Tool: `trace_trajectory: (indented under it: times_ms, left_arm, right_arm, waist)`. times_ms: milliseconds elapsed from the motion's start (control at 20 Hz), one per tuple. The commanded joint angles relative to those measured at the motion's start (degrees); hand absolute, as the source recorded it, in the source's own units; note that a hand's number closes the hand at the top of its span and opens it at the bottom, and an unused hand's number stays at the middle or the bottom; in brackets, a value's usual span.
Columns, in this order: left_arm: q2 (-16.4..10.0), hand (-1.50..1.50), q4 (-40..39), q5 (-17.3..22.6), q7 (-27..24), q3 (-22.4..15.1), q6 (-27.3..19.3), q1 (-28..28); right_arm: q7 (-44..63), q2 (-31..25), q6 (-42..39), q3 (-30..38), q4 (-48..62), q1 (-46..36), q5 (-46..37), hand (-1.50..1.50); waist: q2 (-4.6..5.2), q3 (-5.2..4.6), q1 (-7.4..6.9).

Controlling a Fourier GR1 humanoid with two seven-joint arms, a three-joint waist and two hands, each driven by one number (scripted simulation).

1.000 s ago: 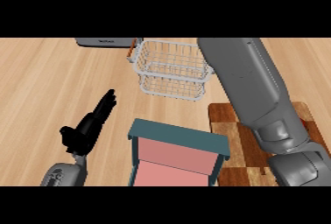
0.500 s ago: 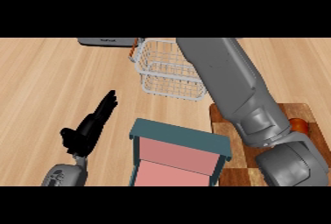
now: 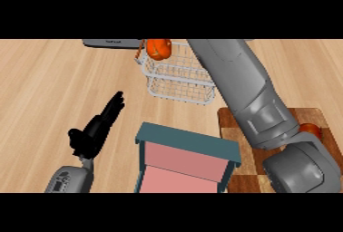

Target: Pick the squash from the cutting board and place it in the tiered basket

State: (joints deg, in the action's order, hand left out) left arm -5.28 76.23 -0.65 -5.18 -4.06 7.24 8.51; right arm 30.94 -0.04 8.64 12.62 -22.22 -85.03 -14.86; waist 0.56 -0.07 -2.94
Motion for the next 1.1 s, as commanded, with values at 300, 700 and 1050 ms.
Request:
trace_trajectory:
  times_ms: [300,700,1050]
  left_arm:
    - [0.45,0.00,0.00,-0.53,-1.13,0.72,-1.28,-1.07]
    - [-1.35,0.00,0.44,0.62,-0.78,2.77,-0.62,-2.96]
    - [0.06,0.00,3.05,0.38,1.59,2.15,-2.19,-3.90]
  right_arm:
    - [-1.09,-3.53,16.15,-1.60,-3.23,0.69,-2.72,-1.50]
    - [-4.94,-14.52,24.91,0.57,-12.05,7.94,-3.95,-1.50]
    - [-10.03,-23.24,13.03,6.25,-28.40,24.16,5.31,-1.50]
  waist:
    - [-0.51,0.02,2.57]
    - [-1.07,0.11,4.34]
    - [-1.47,0.17,5.78]
